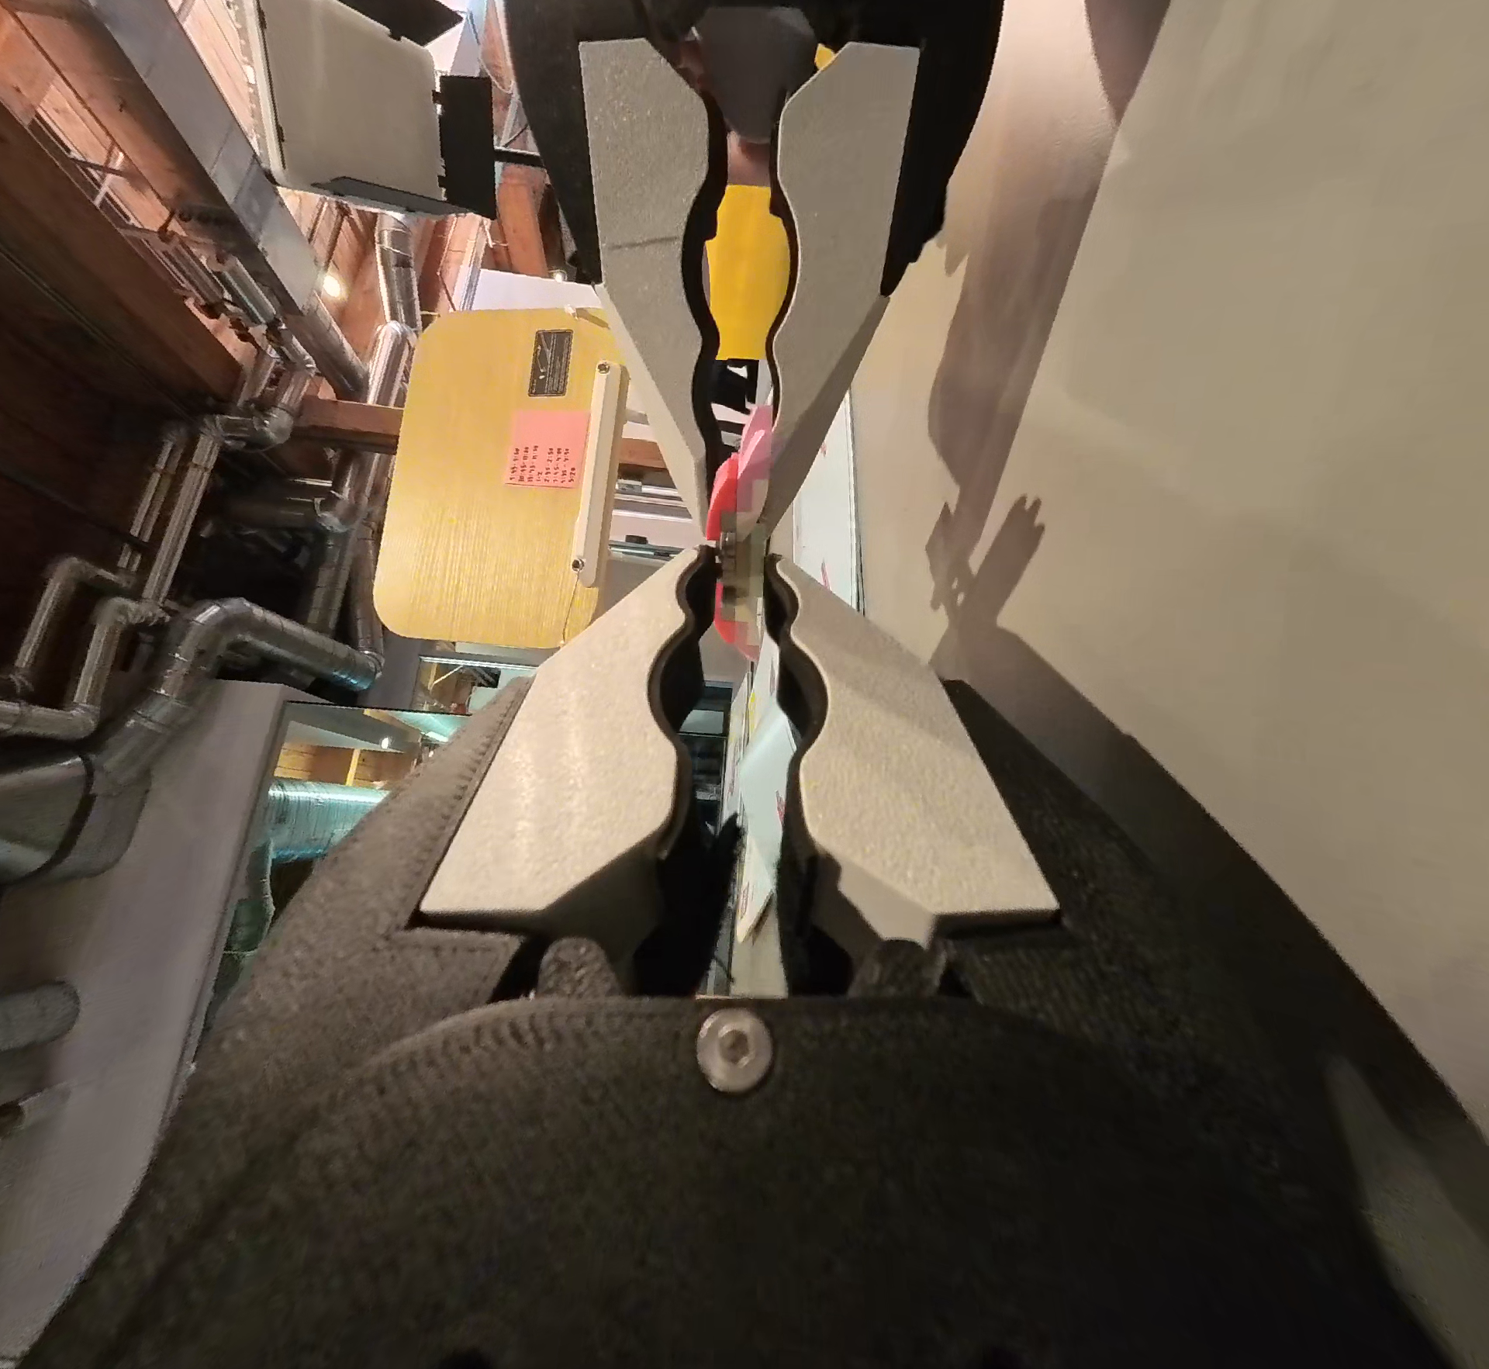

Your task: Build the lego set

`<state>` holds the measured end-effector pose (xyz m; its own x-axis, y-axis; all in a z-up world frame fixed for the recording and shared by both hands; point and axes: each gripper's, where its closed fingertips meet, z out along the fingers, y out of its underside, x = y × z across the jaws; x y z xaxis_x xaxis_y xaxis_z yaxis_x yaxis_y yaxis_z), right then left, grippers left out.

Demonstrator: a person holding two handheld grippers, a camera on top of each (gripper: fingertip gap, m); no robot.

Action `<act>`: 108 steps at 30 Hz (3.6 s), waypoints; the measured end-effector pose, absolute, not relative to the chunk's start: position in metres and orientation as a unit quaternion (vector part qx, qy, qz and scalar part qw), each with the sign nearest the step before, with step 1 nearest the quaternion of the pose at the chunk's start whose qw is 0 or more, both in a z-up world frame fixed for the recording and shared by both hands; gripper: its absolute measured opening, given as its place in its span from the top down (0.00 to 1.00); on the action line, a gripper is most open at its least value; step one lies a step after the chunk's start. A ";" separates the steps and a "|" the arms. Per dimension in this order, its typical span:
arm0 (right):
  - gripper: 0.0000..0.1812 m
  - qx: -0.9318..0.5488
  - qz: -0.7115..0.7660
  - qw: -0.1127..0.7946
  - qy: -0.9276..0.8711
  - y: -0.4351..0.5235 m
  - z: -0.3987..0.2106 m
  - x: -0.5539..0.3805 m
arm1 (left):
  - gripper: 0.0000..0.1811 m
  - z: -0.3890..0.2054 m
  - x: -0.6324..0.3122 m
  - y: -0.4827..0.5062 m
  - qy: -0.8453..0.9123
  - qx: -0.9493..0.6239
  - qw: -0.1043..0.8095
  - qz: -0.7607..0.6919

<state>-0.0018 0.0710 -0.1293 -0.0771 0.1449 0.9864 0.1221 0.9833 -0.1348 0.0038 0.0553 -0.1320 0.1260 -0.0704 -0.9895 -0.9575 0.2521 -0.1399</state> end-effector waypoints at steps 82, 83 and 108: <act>0.97 -0.443 0.483 0.589 -0.474 0.185 -0.065 0.040 | 0.86 -0.107 -0.009 0.050 0.508 -0.455 0.644 0.348; 0.98 -0.458 0.472 0.593 -0.465 0.195 -0.068 0.042 | 0.86 -0.108 -0.009 0.050 0.509 -0.453 0.643 0.349; 1.00 -0.491 0.401 0.632 -0.445 0.216 -0.075 0.046 | 0.89 -0.118 -0.001 0.049 0.535 -0.448 0.627 0.346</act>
<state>0.0457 0.2155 -0.0754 0.2810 0.9448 0.1685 -0.0697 0.1953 -0.9783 -0.0014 0.0493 -0.1183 0.1893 -0.0451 -0.9809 -0.9134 0.3587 -0.1927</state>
